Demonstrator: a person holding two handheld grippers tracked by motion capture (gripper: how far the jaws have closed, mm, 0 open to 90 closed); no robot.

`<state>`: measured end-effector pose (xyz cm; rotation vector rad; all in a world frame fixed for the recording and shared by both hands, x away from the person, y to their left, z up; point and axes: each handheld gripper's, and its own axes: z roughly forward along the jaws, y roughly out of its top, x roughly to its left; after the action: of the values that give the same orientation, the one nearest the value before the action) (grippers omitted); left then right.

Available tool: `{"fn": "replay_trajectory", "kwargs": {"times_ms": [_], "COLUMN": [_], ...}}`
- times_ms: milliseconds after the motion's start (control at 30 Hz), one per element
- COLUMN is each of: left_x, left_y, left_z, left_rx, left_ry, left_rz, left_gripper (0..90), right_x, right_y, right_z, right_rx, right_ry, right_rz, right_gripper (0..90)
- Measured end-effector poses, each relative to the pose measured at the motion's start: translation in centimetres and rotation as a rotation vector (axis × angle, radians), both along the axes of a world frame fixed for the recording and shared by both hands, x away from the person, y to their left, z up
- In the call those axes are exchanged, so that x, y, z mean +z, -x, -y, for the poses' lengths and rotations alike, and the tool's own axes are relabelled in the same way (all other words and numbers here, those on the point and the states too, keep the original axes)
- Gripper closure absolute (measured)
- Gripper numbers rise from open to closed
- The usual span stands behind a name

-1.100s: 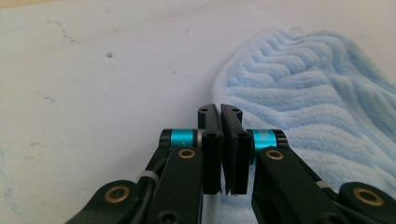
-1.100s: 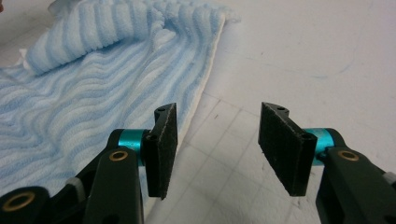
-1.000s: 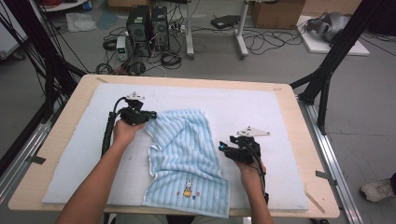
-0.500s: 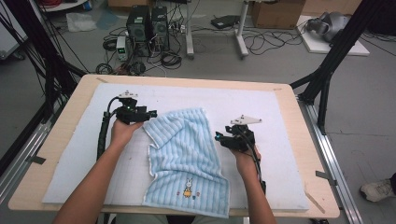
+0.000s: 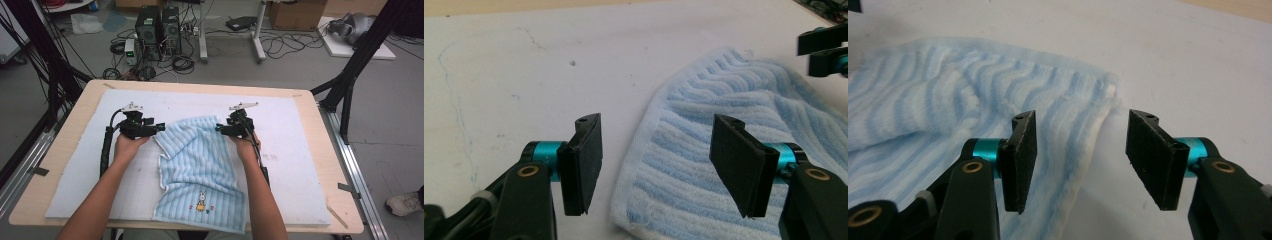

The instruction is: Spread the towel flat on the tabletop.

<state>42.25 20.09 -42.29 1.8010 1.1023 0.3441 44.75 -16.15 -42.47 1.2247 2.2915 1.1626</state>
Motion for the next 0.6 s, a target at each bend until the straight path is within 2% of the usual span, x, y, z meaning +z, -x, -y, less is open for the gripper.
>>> {"fn": "replay_trajectory", "kwargs": {"times_ms": [133, 167, 233, 367, 467, 600], "left_x": [-0.2, -0.2, -0.2, -0.5, -0.7, -0.7], "left_y": [0.0, 0.0, 0.1, 0.2, 0.3, 0.3], "left_z": [0.0, 0.0, 0.0, 0.0, 0.0, 0.3], "left_rx": [-0.002, -0.006, -0.005, -0.007, -0.009, -0.010], "left_ry": [-0.006, -0.006, -0.009, -0.012, -0.016, -0.020], "left_rz": [-0.012, -0.016, -0.013, -0.021, -0.025, -0.020], "left_gripper": [38.0, 38.0, 38.1, 38.2, 38.2, 38.2], "right_x": [-0.9, -1.1, -1.4, -1.6, -1.6, -1.3], "right_y": [-1.2, -1.3, -1.4, -1.2, -1.0, -0.3], "right_z": [-1.3, -1.5, -1.8, -1.8, -1.2, 0.8], "right_rx": [-0.003, -0.004, 0.000, -0.001, -0.022, -0.086], "right_ry": [0.030, 0.036, 0.050, 0.094, 0.095, 0.074], "right_rz": [-0.031, -0.034, -0.033, -0.052, -0.050, -0.050], "right_gripper": [46.0, 48.7, 56.1, 81.5, 85.0, 85.2]}}
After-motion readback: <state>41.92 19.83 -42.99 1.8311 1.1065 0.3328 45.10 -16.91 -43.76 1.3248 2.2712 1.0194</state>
